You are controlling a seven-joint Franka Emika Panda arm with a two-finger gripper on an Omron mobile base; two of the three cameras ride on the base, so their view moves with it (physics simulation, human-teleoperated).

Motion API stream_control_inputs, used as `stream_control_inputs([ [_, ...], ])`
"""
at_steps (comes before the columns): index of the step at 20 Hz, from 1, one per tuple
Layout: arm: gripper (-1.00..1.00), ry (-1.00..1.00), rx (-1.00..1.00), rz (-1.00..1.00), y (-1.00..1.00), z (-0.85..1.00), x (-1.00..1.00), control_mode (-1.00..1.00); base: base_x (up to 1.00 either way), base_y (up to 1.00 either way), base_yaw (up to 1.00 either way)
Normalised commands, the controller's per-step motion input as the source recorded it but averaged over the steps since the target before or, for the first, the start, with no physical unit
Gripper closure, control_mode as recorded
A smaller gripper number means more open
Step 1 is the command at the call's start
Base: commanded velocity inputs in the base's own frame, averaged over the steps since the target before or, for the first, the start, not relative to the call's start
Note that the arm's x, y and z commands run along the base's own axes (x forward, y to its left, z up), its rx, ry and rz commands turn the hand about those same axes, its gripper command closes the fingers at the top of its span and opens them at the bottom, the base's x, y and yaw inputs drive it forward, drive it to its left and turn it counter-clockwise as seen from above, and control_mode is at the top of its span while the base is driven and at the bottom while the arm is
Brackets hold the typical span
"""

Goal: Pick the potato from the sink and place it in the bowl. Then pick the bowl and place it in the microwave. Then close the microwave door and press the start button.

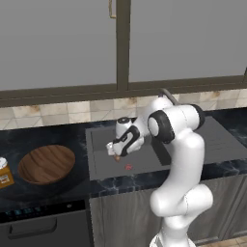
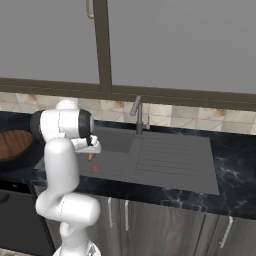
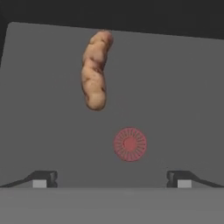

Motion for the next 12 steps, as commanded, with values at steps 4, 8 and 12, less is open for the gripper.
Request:
stream_control_inputs([
  [4, -1.00, 0.03, -0.04, 0.00, 0.11, -0.36, 0.51, -1.00, 0.00, 0.00, 0.00],
  [8, -1.00, 0.05, 0.00, 0.00, 0.00, -0.47, 0.55, -1.00, 0.00, 0.00, 0.00],
  [12, -1.00, 0.00, 0.00, 0.00, 0.00, -0.47, 0.44, -1.00, 0.00, 0.00, 0.00],
])
